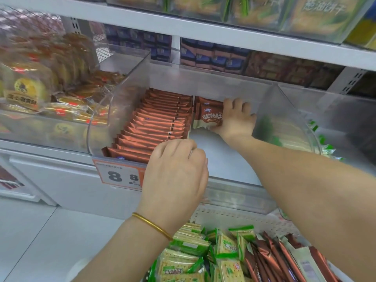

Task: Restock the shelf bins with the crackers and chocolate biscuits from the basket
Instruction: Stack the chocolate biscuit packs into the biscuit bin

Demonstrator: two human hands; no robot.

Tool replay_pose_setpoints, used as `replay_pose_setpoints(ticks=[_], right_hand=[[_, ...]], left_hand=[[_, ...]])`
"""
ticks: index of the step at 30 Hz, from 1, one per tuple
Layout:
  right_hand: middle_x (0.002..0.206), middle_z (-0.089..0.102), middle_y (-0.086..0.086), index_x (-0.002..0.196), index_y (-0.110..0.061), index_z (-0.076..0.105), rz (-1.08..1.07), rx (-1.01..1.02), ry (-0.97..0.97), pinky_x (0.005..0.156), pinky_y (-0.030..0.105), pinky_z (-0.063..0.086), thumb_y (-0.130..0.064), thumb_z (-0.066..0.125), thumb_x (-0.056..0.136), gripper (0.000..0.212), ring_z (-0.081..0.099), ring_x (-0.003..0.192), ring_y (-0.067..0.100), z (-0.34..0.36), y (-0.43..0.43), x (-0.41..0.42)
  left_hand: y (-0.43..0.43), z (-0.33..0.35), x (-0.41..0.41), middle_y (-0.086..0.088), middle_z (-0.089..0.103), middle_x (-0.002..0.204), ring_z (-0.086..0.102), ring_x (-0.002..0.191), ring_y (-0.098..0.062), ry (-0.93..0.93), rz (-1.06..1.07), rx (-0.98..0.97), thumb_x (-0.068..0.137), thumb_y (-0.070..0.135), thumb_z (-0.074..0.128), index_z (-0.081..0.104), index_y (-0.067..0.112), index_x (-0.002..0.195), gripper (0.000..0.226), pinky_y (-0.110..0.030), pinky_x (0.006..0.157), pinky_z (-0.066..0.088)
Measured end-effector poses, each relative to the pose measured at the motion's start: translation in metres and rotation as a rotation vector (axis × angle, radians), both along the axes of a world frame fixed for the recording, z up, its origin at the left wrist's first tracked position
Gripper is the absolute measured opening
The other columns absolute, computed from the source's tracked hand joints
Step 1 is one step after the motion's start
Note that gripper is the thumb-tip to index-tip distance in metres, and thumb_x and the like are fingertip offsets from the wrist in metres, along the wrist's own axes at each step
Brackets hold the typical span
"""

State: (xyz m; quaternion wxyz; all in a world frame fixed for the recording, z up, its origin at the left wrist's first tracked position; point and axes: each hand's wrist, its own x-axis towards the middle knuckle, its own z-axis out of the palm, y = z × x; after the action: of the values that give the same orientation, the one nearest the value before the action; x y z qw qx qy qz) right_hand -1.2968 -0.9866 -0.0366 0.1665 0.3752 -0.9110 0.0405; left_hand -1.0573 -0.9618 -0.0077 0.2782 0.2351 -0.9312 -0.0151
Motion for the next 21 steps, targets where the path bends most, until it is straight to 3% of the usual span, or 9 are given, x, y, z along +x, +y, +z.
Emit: replay_pose_setpoints(ticks=[7, 13, 21], right_hand=[[0.133, 0.043, 0.016, 0.129, -0.009, 0.040, 0.048, 0.083, 0.106, 0.067, 0.035, 0.035, -0.054, 0.074, 0.071, 0.080, 0.042, 0.118, 0.036, -0.004, -0.005, -0.002], [0.136, 0.037, 0.017, 0.134, -0.011, 0.032, 0.084, 0.108, 0.114, 0.081, 0.041, 0.046, -0.043, 0.073, 0.077, 0.078, 0.037, 0.123, 0.037, 0.005, -0.021, 0.007], [0.137, 0.034, 0.016, 0.135, -0.012, 0.030, 0.068, 0.124, 0.120, 0.078, 0.039, 0.045, -0.046, 0.072, 0.078, 0.078, 0.036, 0.124, 0.037, 0.005, -0.016, 0.003]], left_hand=[[0.000, -0.001, -0.001, -0.002, 0.061, 0.093, 0.058, 0.087, -0.026, 0.011, 0.006, 0.009, 0.088, 0.024, 0.036, 0.063, 0.015, 0.080, 0.029, -0.034, 0.083, 0.034], [0.001, -0.001, -0.001, -0.002, 0.062, 0.093, 0.058, 0.087, -0.025, 0.014, 0.004, 0.016, 0.087, 0.024, 0.038, 0.063, 0.015, 0.080, 0.028, -0.034, 0.083, 0.035], [0.001, -0.001, 0.000, -0.002, 0.061, 0.091, 0.058, 0.086, -0.025, 0.013, 0.007, 0.019, 0.087, 0.023, 0.039, 0.063, 0.015, 0.079, 0.026, -0.034, 0.083, 0.034]])
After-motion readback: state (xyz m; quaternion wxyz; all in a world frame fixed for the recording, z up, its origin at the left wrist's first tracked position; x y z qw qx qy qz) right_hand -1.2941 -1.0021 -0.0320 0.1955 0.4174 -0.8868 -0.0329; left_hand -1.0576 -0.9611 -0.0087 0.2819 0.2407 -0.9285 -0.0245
